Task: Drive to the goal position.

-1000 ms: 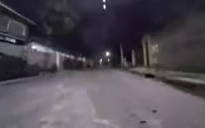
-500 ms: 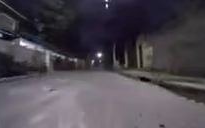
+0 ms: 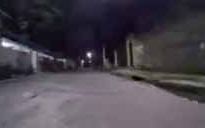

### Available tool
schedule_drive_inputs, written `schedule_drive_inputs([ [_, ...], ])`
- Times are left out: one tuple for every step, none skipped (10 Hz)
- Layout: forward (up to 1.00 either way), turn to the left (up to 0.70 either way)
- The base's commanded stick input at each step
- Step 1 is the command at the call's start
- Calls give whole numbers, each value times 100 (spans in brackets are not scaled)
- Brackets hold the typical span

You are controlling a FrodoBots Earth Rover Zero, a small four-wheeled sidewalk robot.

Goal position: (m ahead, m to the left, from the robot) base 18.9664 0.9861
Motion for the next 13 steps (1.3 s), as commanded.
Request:
schedule_drive_inputs([
  [70,0],
  [70,0],
  [70,0],
  [70,0],
  [70,0],
  [70,0],
  [70,0],
  [70,0],
  [70,0],
  [70,0],
  [70,0],
  [70,0],
  [70,-19],
])
